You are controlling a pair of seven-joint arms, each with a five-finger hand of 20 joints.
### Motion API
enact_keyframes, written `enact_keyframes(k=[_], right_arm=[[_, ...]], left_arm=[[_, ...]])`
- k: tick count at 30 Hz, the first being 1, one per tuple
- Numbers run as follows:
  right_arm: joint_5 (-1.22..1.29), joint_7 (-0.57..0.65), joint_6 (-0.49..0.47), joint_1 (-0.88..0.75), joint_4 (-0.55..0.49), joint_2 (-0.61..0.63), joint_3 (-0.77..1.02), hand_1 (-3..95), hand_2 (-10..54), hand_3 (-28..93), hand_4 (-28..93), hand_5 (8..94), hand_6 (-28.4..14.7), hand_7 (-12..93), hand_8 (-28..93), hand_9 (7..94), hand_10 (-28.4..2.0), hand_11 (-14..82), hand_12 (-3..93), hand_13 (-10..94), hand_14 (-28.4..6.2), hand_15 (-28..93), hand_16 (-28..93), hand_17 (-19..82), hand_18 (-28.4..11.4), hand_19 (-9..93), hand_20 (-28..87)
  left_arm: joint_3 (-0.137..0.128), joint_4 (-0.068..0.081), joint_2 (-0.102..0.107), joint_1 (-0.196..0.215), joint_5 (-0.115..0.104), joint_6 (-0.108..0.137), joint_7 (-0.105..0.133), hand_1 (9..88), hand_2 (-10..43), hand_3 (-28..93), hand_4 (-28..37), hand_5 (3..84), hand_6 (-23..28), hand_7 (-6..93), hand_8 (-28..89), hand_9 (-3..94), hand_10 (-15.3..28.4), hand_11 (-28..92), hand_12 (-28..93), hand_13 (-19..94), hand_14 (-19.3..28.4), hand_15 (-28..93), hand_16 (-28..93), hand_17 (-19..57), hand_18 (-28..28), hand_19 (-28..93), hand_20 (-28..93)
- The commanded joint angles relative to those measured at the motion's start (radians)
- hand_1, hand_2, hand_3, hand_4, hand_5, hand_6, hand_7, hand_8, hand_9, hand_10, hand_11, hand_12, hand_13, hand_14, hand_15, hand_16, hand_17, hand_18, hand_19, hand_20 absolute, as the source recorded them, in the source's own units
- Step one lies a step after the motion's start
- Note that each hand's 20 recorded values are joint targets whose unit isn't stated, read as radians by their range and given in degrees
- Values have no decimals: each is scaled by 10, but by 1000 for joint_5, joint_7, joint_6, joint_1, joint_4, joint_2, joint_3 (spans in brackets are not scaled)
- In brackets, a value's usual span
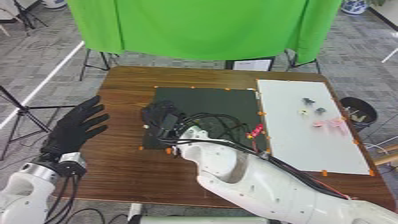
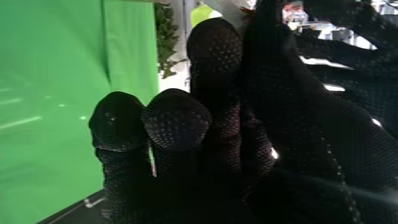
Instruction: Arrange flowers
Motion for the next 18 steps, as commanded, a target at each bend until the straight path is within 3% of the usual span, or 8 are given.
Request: enact_keyframes(k=[1, 13, 18], right_arm=[[-33, 34, -6, 27, 53, -37, -15, 457, -95, 857, -271, 718, 18, 492, 8, 857, -57, 283, 521, 730, -56, 788, 319, 391, -186, 932, 519], [-56, 55, -65, 28, 99, -47, -36, 456, -95, 825, -281, 709, 16, 491, 14, 848, -57, 288, 521, 725, -54, 790, 323, 387, -185, 932, 519], [-63, 75, -78, 30, 108, -50, -41, 435, -95, 788, -282, 703, 16, 492, 15, 821, -61, 354, 460, 722, -55, 789, 326, 385, -185, 932, 516]], left_arm=[[23, 8, 8, -18, -6, 12, 2, 243, -51, 702, -283, 215, 37, 192, -107, 158, 102, 184, 195, 120, 136, 289, 15, -121, 203, 385, 103], [30, 13, 8, -33, -2, 6, -3, 243, -50, 701, -283, 215, 37, 192, -107, 157, 101, 182, 194, 119, 136, 290, 15, -121, 202, 385, 103], [34, 14, 11, -36, -4, 7, -2, 243, -50, 700, -283, 215, 37, 192, -107, 157, 101, 181, 195, 119, 136, 290, 14, -121, 202, 385, 103]])
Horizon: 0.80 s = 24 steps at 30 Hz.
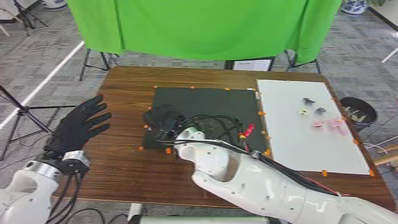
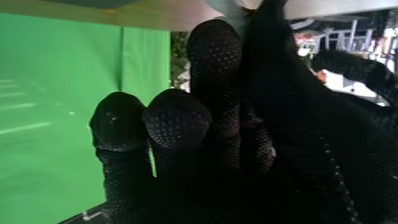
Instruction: Arrange flowers
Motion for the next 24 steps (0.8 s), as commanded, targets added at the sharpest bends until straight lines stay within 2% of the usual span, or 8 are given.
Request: enact_keyframes(k=[1, 10, 12, 15, 17, 18, 20, 24], right_arm=[[-25, 35, -29, 10, 18, -11, -9, 435, -95, 780, -282, 703, 16, 491, 14, 820, -62, 355, 458, 721, -54, 789, 326, 384, -184, 932, 515], [-22, 34, -44, 1, 10, -8, 9, 420, -95, 743, -283, 692, 16, 491, 18, 802, -68, 397, 416, 716, -56, 791, 325, 380, -183, 932, 513], [-7, 36, -45, -7, 4, -7, 23, 474, -95, 593, -283, 689, 17, 491, 18, 787, -75, 453, 338, 713, -54, 792, 324, 378, -183, 932, 511], [1, 30, -39, -9, -2, -6, 37, 633, -95, 263, -283, 691, 22, 468, 15, 781, -77, 465, 317, 711, -54, 794, 321, 376, -182, 932, 510], [7, 24, -43, -13, -6, -4, 44, 633, -95, 166, -224, 700, 32, 454, -102, 778, -76, 466, 319, 707, -53, 794, 326, 370, -179, 930, 517], [17, 27, -42, -14, -10, -3, 45, 636, -95, 1, -127, 699, 34, 451, -157, 771, -77, 465, 324, 697, -53, 799, 331, 358, -168, 926, 526], [14, 23, -47, -20, -13, -3, 51, 651, -91, -163, -59, 696, 35, 442, -164, 762, -78, 465, 331, 685, -52, 803, 339, 344, -155, 919, 543], [37, 5, -63, -36, -28, 1, 62, 664, -75, -281, -113, 688, 34, 428, -151, 749, -79, 465, 341, 668, -49, 807, 353, 323, -138, 901, 579]], left_arm=[[9, 4, 8, -6, -5, 7, 0, 243, -50, 700, -283, 215, 37, 193, -107, 157, 101, 181, 195, 119, 136, 289, 14, -121, 202, 385, 103], [4, 2, 4, 7, -3, 7, 9, 242, -50, 701, -283, 215, 37, 194, -108, 157, 101, 181, 195, 119, 136, 290, 15, -121, 202, 384, 103], [2, 0, 2, 5, -4, 9, 5, 243, -50, 700, -283, 215, 38, 193, -107, 157, 101, 182, 195, 119, 136, 290, 14, -121, 202, 384, 104], [0, -2, 2, 11, -5, 13, 7, 243, -50, 700, -283, 215, 37, 192, -107, 157, 101, 182, 195, 119, 136, 291, 15, -121, 202, 385, 104], [-5, 0, -1, 10, -7, 7, 2, 243, -50, 701, -283, 215, 38, 192, -107, 157, 101, 182, 195, 119, 136, 291, 15, -121, 202, 385, 104], [-4, 1, 1, 9, -8, 5, 2, 243, -50, 700, -283, 215, 38, 192, -107, 157, 101, 181, 195, 119, 136, 291, 15, -121, 202, 385, 104], [1, 3, 1, 5, -6, 7, 2, 243, -50, 700, -283, 215, 37, 192, -107, 157, 101, 181, 195, 119, 136, 291, 15, -121, 202, 385, 104], [-3, 0, 0, 14, -4, 4, 3, 243, -50, 701, -283, 215, 37, 192, -106, 158, 101, 182, 195, 119, 136, 290, 14, -121, 202, 385, 103]])
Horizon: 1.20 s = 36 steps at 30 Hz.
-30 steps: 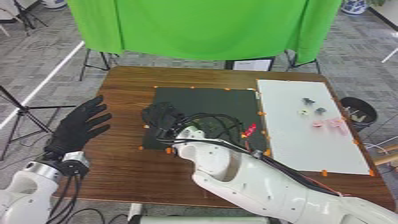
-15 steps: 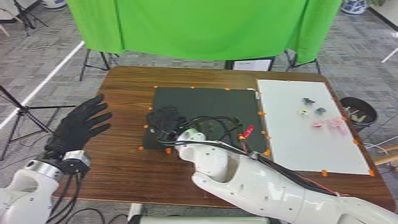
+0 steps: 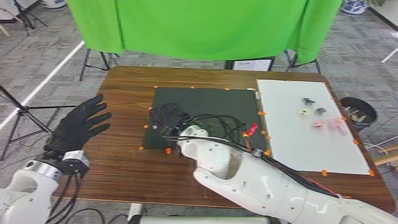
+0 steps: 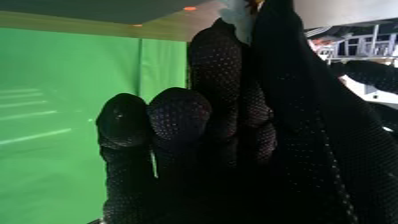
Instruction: Arrange flowers
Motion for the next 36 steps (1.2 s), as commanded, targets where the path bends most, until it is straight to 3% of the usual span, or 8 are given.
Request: enact_keyframes(k=[1, 6, 14, 20, 23, 31, 33, 36], right_arm=[[19, -29, -33, -20, -35, 5, 22, 662, -71, -282, -157, 686, 34, 426, -147, 746, -79, 465, 342, 664, -48, 808, 355, 319, -134, 898, 585], [21, -36, -64, -27, -44, 5, 29, 640, -70, -283, -224, 679, 32, 420, -144, 742, -82, 461, 344, 660, -53, 807, 359, 318, -139, 894, 594], [36, -38, -90, -32, -51, 5, 45, 571, -92, -283, -108, 659, 25, 427, -159, 729, -88, 460, 329, 670, -65, 803, 340, 333, -170, 909, 559], [28, -41, -110, -40, -57, 3, 54, 509, -95, -283, 0, 598, 6, 423, -172, 668, -103, 463, 315, 671, -75, 803, 325, 341, -199, 918, 538], [26, -37, -116, -38, -54, 3, 54, 505, -95, -281, 3, 580, 1, 419, -171, 653, -108, 466, 314, 666, -75, 803, 323, 340, -199, 918, 533], [20, -44, -159, -35, -67, 5, 86, 494, -95, -269, 12, 545, -7, 411, -171, 619, -114, 465, 307, 661, -76, 804, 318, 337, -201, 918, 530], [49, -15, -224, -37, -83, -1, 109, 460, -95, -196, -9, 510, -22, 396, -164, 584, -117, 471, 314, 657, -78, 807, 316, 338, -205, 920, 530], [45, -36, -215, -33, -94, 13, 121, 415, -95, 4, -102, 470, -41, 383, -151, 535, -130, 511, 353, 659, -81, 803, 330, 342, -210, 924, 525]], left_arm=[[-7, -1, -7, 14, -2, 0, -5, 243, -50, 701, -283, 215, 37, 192, -106, 157, 101, 181, 195, 119, 136, 290, 14, -121, 202, 386, 103], [-5, 0, -3, 14, -3, 0, -5, 243, -50, 702, -283, 214, 37, 193, -107, 157, 102, 183, 195, 119, 135, 289, 14, -121, 202, 386, 103], [-2, 1, -3, 14, -2, -3, -8, 243, -51, 701, -283, 214, 37, 192, -107, 157, 101, 183, 195, 119, 135, 288, 15, -121, 203, 386, 103], [-1, 1, 2, 16, -6, -1, -7, 242, -51, 702, -283, 215, 37, 192, -107, 157, 102, 184, 195, 119, 135, 288, 15, -121, 203, 386, 103], [-4, 1, -11, 11, 3, -6, -16, 242, -51, 701, -283, 215, 37, 193, -107, 157, 101, 183, 194, 119, 136, 289, 15, -121, 203, 386, 102], [-11, -2, -11, 22, 1, 2, -9, 243, -49, 700, -283, 215, 37, 191, -106, 157, 101, 182, 195, 119, 135, 287, 15, -121, 203, 386, 103], [-15, -5, -12, 26, -3, 9, -9, 244, -49, 699, -283, 215, 37, 191, -106, 157, 101, 182, 195, 120, 135, 288, 15, -121, 202, 386, 103], [-23, -10, -17, 36, 0, 12, -8, 244, -49, 699, -283, 215, 37, 192, -106, 157, 101, 182, 195, 120, 136, 289, 15, -121, 203, 386, 103]])
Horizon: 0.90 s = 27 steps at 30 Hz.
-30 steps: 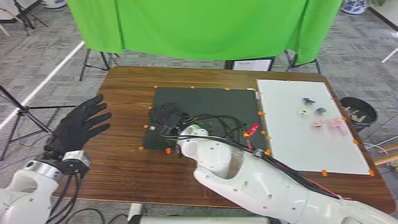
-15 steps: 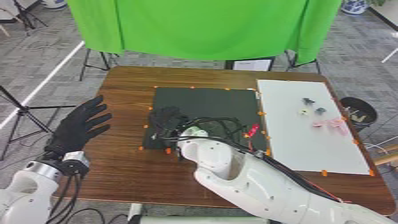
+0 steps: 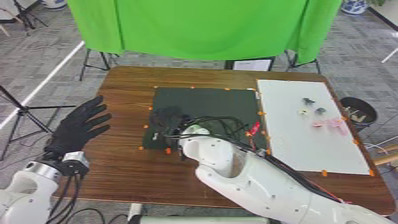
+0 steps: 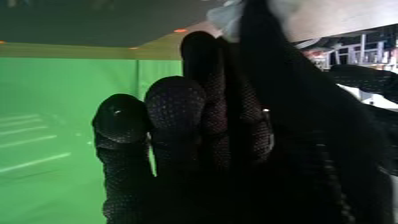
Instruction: Arrange flowers
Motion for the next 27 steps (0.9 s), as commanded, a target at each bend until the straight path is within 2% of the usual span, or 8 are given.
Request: enact_keyframes(k=[1, 7, 8, 10, 12, 16, 19, 27], right_arm=[[7, -6, -89, 11, -47, 12, 57, 407, -95, 28, -112, 453, -44, 381, -150, 512, -136, 518, 356, 660, -81, 801, 336, 344, -211, 926, 524], [11, -40, -121, 21, -101, 70, 104, 400, -95, 55, -129, 411, -51, 369, -147, 466, -141, 489, 340, 651, -82, 792, 339, 338, -215, 922, 519], [21, -33, -121, 24, -112, 85, 111, 371, -95, 265, -230, 406, -52, 369, -148, 458, -142, 475, 329, 641, -81, 793, 331, 337, -215, 919, 522], [33, -47, -118, 18, -130, 118, 145, 219, -95, 649, -276, 397, -51, 376, -152, 451, -141, 466, 316, 634, -82, 795, 326, 330, -212, 913, 524], [85, -50, -80, 17, -134, 145, 166, 179, -95, 781, -282, 393, -49, 383, -155, 448, -137, 460, 307, 626, -82, 797, 326, 325, -207, 909, 522], [92, -51, -78, 11, -138, 156, 189, 199, -95, 759, -283, 402, -43, 397, -162, 460, -132, 457, 300, 625, -82, 801, 318, 325, -206, 909, 521], [104, -34, -56, -4, -162, 181, 208, 207, -95, 734, -283, 407, -42, 399, -163, 469, -132, 461, 299, 627, -83, 802, 314, 325, -205, 910, 521], [116, -16, 24, -65, -236, 331, 297, 190, -95, 773, -283, 387, -39, 408, -168, 433, -133, 462, 306, 592, -93, 803, 314, 308, -202, 892, 517]], left_arm=[[-20, -10, -16, 27, -1, 12, -6, 244, -48, 698, -283, 215, 37, 192, -106, 157, 101, 182, 195, 120, 136, 289, 15, -121, 203, 386, 103], [-38, -19, -28, 53, 3, 19, -3, 243, -49, 701, -283, 215, 38, 192, -107, 157, 101, 181, 195, 120, 136, 289, 14, -121, 202, 386, 103], [-40, -20, -32, 56, 4, 18, -4, 243, -49, 700, -283, 215, 37, 192, -107, 157, 101, 181, 195, 120, 136, 290, 14, -121, 202, 386, 103], [-39, -21, -30, 62, 0, 26, 3, 244, -49, 699, -283, 215, 37, 192, -107, 157, 101, 181, 195, 119, 136, 289, 14, -121, 202, 386, 103], [-55, -29, -29, 85, -1, 26, 9, 243, -49, 700, -283, 215, 37, 192, -107, 157, 101, 182, 195, 119, 137, 289, 14, -121, 202, 386, 103], [-64, -37, -42, 100, 0, 30, 6, 243, -49, 700, -283, 215, 37, 192, -107, 158, 101, 182, 195, 119, 137, 289, 15, -121, 202, 386, 103], [-55, -28, -39, 84, 4, 16, 0, 243, -49, 699, -283, 215, 37, 192, -107, 158, 102, 182, 195, 119, 137, 290, 15, -121, 203, 386, 103], [-63, -34, -47, 101, 2, 20, -5, 243, -48, 699, -283, 215, 37, 193, -107, 157, 101, 181, 195, 119, 136, 287, 15, -121, 202, 385, 103]])
